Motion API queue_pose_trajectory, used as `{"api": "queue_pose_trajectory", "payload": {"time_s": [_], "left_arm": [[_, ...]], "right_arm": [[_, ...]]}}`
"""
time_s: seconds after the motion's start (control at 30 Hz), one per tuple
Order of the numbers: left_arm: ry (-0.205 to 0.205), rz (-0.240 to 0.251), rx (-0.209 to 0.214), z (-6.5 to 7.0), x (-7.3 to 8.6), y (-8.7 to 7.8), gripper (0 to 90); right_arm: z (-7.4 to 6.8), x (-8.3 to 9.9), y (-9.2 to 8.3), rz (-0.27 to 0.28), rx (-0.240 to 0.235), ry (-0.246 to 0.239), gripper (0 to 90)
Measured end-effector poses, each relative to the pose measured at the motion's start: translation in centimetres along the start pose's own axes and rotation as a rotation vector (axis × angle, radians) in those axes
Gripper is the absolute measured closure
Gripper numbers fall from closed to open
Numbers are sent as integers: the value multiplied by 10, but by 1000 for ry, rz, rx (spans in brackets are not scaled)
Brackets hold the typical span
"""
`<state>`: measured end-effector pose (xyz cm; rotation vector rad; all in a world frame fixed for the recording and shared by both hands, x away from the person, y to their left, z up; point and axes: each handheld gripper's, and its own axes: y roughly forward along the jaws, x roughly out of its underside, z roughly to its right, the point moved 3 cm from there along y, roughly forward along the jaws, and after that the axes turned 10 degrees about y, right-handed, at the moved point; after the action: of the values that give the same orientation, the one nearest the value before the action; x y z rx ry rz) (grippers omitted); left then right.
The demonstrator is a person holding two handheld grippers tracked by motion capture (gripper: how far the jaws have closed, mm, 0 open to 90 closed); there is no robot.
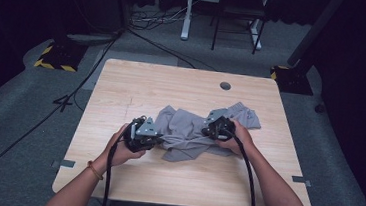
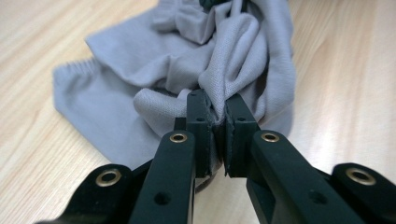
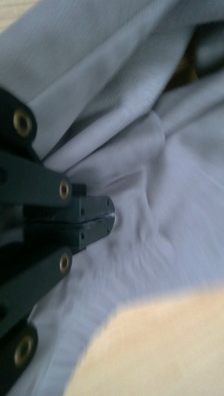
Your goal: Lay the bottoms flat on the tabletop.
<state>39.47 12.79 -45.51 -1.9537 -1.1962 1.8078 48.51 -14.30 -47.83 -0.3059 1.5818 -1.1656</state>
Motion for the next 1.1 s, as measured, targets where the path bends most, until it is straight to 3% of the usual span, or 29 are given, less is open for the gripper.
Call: {"api": "queue_pose_trajectory", "payload": {"time_s": [0.1, 0.2, 0.3, 0.37, 0.43, 0.47, 0.53, 0.6, 0.7, 0.73, 0.77, 0.87, 0.9, 0.93, 1.0, 1.1], "left_arm": [[1, 17, -25, 0, -6, -11, 829], [13, 13, -31, -2, -11, -17, 830], [22, 6, -48, -3, -15, -21, 830], [-3, 12, -53, -6, -14, -21, 823], [-26, -1, -77, -10, -9, -19, 812], [-62, -8, -74, -14, -4, -17, 808], [-88, -31, -79, -17, 5, -14, 813], [-104, -51, -75, -19, 14, -13, 816], [-88, -94, -40, -10, 28, -11, 822], [-82, -109, -20, -7, 31, -10, 823], [-68, -125, -3, -2, 34, -9, 822], [-56, -158, 44, 12, 39, -8, 792], [-52, -167, 42, 16, 41, -8, 764], [-59, -175, 33, 18, 41, -10, 698], [-106, -145, 21, 19, 42, -13, 536], [-137, -95, -34, 12, 42, -22, 328]], "right_arm": [[12, 0, -30, 112, 96, 42, 899], [28, 0, -52, 187, 136, 131, 899], [41, -2, -59, 204, 219, 159, 900], [51, -3, -61, 225, 288, 187, 900], [62, -4, -62, 262, 319, 247, 900], [66, -4, -63, 270, 335, 264, 900], [77, -3, -66, 286, 422, 304, 900], [88, 1, -68, 289, 474, 346, 900], [113, 16, -71, 283, 562, 440, 900], [122, 23, -71, 273, 571, 488, 900], [126, 28, -70, 261, 576, 505, 900], [137, 43, -66, 218, 605, 531, 900], [138, 46, -65, 210, 615, 536, 899], [139, 50, -63, 200, 607, 539, 864], [140, 54, -60, 211, 543, 548, 794], [131, 54, -56, 197, 497, 503, 625]]}}
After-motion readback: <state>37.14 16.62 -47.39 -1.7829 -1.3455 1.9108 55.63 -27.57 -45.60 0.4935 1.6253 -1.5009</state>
